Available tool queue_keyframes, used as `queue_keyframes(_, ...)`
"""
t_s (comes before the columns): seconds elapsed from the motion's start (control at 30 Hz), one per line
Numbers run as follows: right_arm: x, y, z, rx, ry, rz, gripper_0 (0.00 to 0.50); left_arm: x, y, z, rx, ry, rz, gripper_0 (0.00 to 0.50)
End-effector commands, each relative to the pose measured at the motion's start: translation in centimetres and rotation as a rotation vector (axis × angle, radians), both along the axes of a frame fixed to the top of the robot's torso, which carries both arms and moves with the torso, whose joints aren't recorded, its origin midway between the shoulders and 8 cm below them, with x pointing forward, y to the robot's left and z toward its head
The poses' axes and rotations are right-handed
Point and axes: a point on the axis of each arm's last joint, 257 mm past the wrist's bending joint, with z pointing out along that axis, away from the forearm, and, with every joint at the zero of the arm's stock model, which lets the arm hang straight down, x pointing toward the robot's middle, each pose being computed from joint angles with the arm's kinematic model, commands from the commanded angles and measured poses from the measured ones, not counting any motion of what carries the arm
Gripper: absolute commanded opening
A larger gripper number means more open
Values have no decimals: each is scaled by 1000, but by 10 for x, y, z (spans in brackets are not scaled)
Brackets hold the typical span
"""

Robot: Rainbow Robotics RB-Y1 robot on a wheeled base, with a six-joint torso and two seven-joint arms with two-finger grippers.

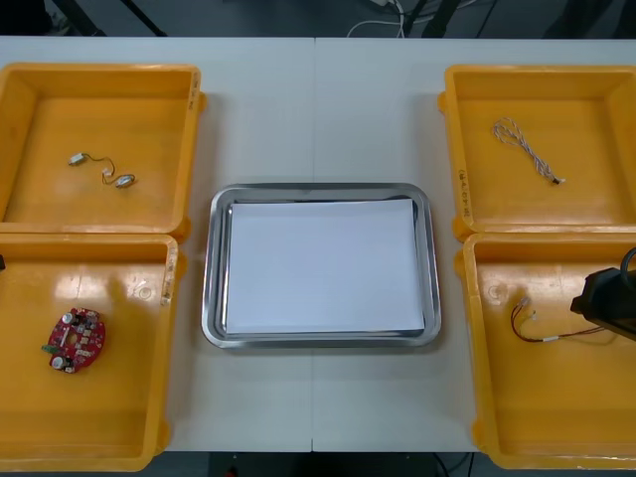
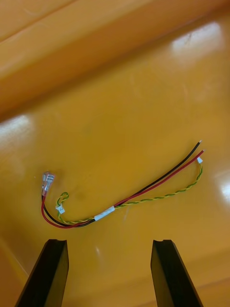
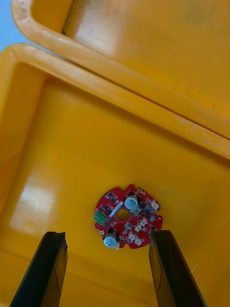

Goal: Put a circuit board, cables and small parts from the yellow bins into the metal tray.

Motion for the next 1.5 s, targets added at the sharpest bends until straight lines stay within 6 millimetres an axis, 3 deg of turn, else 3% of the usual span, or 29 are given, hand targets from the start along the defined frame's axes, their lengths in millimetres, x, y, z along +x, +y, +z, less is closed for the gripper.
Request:
queue_keyframes(0.03,-9,8,-7,81,10,-154,500,-15,16,-15,-30,15,114,500)
queue_keyframes(0.43,-13,17,-29,250,68,-439,500,-23,4,-45,-179,41,297,500)
queue_keyframes(0.63,-9,17,-46,323,94,-568,500,-34,10,-74,-231,114,362,500)
queue_keyframes(0.9,2,24,-63,397,96,-698,500,-37,4,-91,-250,120,378,500)
queue_keyframes(1.5,-2,24,-85,423,146,-765,500,-30,-5,-122,-222,96,393,500)
